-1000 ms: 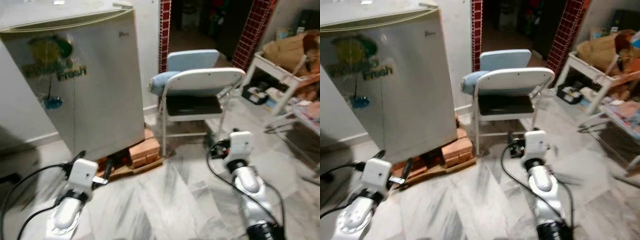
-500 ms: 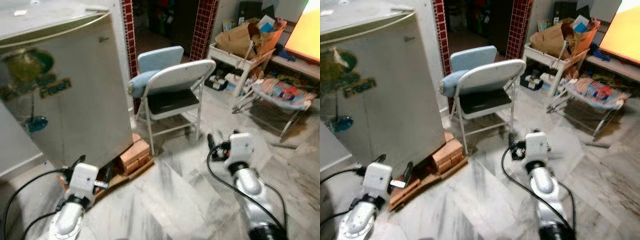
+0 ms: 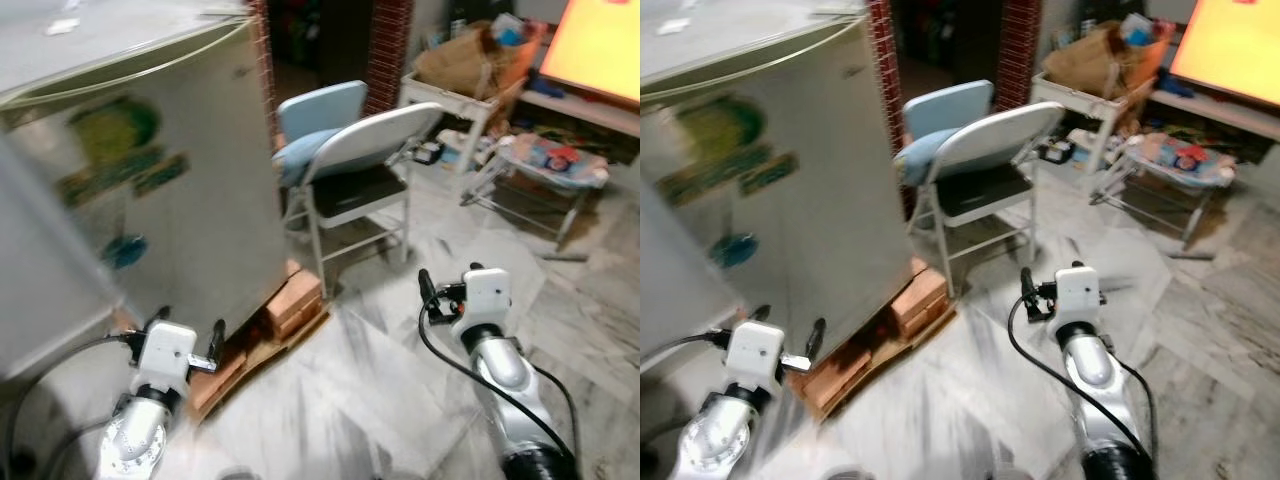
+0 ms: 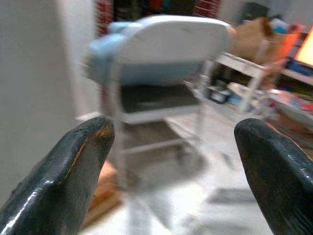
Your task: Restocking fridge
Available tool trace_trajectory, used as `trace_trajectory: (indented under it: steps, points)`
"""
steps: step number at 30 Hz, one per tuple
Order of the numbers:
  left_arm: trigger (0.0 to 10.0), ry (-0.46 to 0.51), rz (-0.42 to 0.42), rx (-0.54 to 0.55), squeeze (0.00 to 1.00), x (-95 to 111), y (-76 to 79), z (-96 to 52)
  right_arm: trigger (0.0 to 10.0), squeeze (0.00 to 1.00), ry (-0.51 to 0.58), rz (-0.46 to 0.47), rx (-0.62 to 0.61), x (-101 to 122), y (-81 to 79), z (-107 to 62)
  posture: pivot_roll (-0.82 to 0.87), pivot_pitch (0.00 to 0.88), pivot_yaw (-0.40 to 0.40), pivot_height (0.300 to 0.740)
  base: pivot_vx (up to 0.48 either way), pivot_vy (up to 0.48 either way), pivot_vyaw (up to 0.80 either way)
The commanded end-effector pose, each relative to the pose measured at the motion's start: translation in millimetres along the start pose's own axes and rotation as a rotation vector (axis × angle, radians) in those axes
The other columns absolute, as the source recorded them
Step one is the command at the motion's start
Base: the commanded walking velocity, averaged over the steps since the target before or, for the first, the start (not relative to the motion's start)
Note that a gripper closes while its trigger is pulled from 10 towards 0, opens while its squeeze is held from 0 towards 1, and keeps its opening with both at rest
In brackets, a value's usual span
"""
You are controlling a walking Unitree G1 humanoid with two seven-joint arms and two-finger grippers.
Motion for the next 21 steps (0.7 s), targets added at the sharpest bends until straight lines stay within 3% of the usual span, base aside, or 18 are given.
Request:
trace_trajectory:
  steps: [1, 21]
  points:
    - [10.0, 0.011, 0.005, -0.002, 0.0, 3.6, 1.1, 3.2, 10.0, 0.0, 0.028, -0.012, 0.0, 9.4, 2.4, 4.9, 0.01, 0.029, 0.007, 0.74, 0.0, 0.48, 0.0]
    - [10.0, 0.011, 0.004, 0.0, 0.0, 3.1, 4.3, 2.4, 10.0, 0.0, 0.026, -0.027, 0.023, 10.2, -0.1, 10.6, 0.02, 0.032, -0.004, 0.74, 0.0, 0.48, 0.0]
Point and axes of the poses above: a point about 5 cm out from each wrist's last joint towards the gripper, its own z axis pointing out of the wrist towards the gripper, its own x axis along the axis of the wrist's last joint, y = z × x, the point moved 1 cm from there along z, pointing out of the wrist towards the gripper, and after that the axes turned 8 degrees about z, right-handed, at the moved point
